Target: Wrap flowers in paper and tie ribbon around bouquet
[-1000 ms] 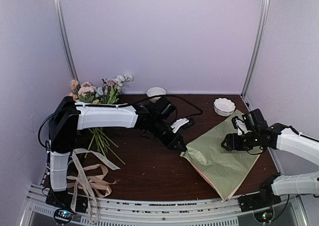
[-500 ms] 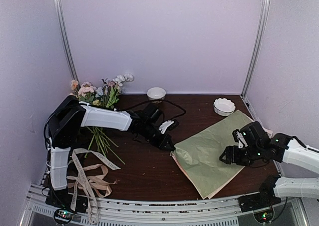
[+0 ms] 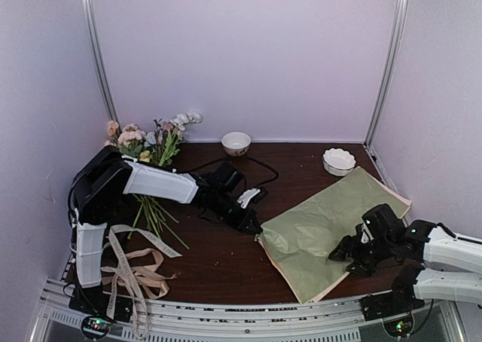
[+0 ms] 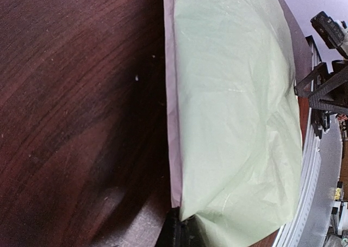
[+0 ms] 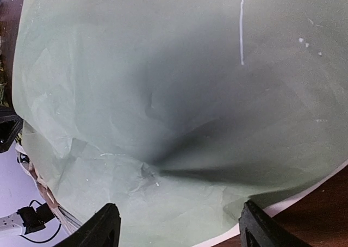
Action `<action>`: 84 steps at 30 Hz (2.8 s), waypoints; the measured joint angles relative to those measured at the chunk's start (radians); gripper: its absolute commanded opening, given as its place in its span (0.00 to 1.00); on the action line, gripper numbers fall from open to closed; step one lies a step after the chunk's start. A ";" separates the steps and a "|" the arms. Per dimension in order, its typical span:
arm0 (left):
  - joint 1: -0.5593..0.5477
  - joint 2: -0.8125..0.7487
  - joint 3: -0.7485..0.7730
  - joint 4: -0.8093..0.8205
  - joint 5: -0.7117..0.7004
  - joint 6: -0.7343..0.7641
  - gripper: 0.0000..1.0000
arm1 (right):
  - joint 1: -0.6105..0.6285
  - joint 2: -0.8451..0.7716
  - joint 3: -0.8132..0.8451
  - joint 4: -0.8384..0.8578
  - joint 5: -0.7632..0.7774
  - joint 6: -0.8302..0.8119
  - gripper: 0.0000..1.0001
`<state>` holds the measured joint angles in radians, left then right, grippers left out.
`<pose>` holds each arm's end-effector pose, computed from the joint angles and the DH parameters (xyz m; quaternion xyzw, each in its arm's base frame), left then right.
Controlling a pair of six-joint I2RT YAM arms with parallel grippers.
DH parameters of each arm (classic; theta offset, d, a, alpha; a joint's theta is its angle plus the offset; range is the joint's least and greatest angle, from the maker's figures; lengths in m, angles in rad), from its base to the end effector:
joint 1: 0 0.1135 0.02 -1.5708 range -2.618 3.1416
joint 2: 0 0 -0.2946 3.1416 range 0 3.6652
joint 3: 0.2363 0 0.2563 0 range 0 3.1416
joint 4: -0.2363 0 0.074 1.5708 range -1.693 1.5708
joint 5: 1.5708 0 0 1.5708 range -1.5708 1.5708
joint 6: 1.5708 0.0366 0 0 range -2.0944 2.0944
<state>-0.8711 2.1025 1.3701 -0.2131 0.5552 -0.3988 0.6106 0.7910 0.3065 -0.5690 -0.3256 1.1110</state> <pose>0.2791 -0.3615 0.1602 0.2961 0.8700 -0.3854 0.0835 0.0875 0.0756 0.1656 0.1960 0.9345 0.2935 0.0457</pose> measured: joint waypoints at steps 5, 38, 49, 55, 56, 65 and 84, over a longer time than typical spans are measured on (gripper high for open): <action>0.002 0.000 -0.005 0.003 0.001 0.000 0.00 | 0.000 0.024 0.005 0.022 -0.062 0.045 0.76; 0.002 0.025 -0.007 0.001 0.003 0.016 0.00 | -0.002 0.335 0.258 -0.106 -0.117 -0.162 0.63; 0.002 0.032 -0.006 -0.013 0.011 0.055 0.00 | -0.002 0.384 0.275 -0.042 -0.114 -0.195 0.34; -0.002 0.022 -0.004 -0.046 0.005 0.148 0.52 | -0.002 0.394 0.276 -0.031 -0.111 -0.202 0.03; -0.004 0.011 -0.004 -0.056 -0.005 0.170 0.61 | -0.002 0.395 0.276 -0.031 -0.112 -0.203 0.01; -0.092 -0.289 -0.031 -0.101 -0.263 0.481 0.78 | -0.002 0.360 0.278 -0.030 -0.118 -0.206 0.00; -0.299 -0.039 0.268 -0.105 -0.112 0.763 0.48 | -0.002 0.273 0.277 -0.053 -0.094 -0.226 0.00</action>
<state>-1.1706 2.0632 1.6382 -0.3176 0.4435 0.3641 0.6090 1.0641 0.5838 -0.6216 -0.4198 0.8852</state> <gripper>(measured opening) 0.601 0.003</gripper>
